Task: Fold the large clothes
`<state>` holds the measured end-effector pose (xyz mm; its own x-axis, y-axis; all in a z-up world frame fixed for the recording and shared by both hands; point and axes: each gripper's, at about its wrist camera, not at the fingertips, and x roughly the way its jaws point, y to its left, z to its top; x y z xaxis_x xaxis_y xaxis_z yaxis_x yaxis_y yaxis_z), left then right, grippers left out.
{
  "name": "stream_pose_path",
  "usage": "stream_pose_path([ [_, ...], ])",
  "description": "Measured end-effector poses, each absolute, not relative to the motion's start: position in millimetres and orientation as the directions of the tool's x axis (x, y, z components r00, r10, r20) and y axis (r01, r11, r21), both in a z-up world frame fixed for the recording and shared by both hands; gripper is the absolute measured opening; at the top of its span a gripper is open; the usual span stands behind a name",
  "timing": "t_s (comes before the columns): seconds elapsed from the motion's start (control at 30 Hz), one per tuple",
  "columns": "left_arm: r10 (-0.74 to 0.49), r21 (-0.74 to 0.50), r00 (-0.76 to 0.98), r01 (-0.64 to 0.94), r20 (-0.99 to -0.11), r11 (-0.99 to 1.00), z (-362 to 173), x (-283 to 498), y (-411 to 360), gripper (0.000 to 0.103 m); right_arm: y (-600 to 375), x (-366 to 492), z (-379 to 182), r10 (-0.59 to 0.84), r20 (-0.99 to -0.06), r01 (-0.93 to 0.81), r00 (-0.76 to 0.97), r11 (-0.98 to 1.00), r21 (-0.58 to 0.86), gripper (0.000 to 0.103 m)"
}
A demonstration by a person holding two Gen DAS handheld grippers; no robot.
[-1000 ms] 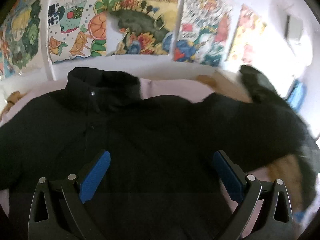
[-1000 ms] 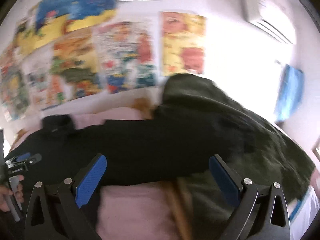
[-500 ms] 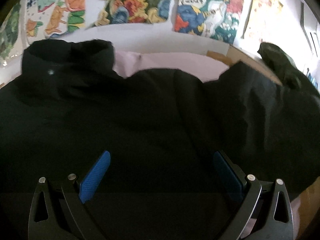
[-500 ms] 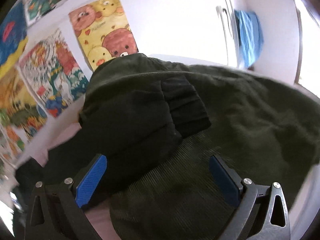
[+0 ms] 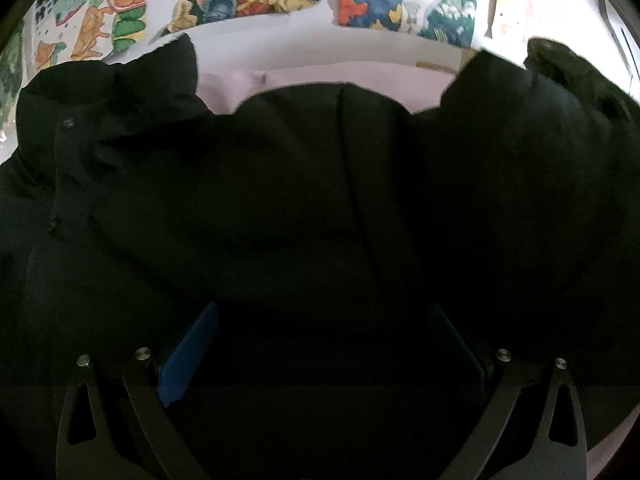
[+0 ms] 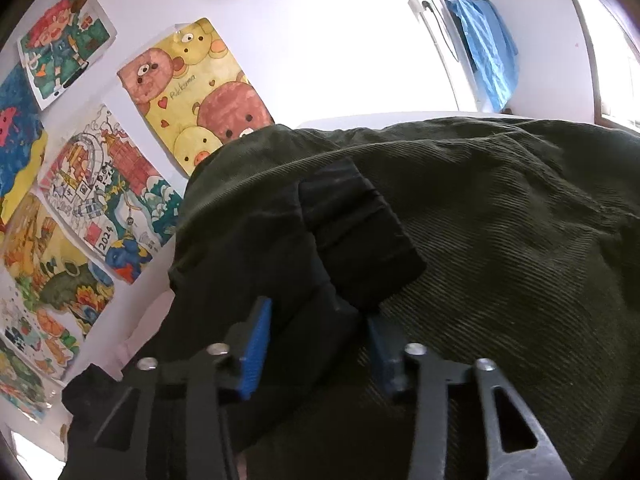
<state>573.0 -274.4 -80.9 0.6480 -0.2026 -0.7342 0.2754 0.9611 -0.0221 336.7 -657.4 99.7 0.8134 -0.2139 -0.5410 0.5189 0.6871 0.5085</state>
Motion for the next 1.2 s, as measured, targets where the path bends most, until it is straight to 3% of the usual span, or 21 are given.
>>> stream_pose_path([
  [0.13,-0.271,-0.113,0.659,0.274,-0.702,0.955,-49.8,567.5,-239.8,0.102,-655.5,336.2,103.1,-0.189,-0.492,0.471,0.850,0.690,0.549,0.018],
  [0.27,-0.279,-0.102,0.675,0.291,-0.683,0.951,-8.4,565.3,-199.0,0.102,-635.6,331.4,121.3,-0.188,-0.419,0.410,0.888,0.735,0.540,0.016],
  [0.47,-0.294,-0.150,0.698,0.261,-0.653,0.954,45.8,543.1,-119.3,0.102,-546.1,340.7,173.9,-0.134,-0.309,0.249,0.942,0.895,0.371,0.016],
  [0.67,-0.444,-0.348,0.693,0.286,-0.568,0.893,66.6,494.9,-33.1,0.102,-415.7,371.6,201.2,0.015,-0.272,0.018,0.962,0.993,0.116,0.015],
  [0.97,-0.479,-0.476,0.697,0.221,-0.534,0.851,67.7,478.7,65.6,0.102,-235.7,424.8,152.4,0.252,-0.388,-0.309,0.886,0.947,-0.091,0.012],
  [1.2,-0.597,-0.643,0.653,0.215,-0.465,0.735,48.7,489.2,112.8,0.102,-134.1,450.6,66.3,0.314,-0.587,-0.499,0.746,0.847,-0.181,0.012],
])
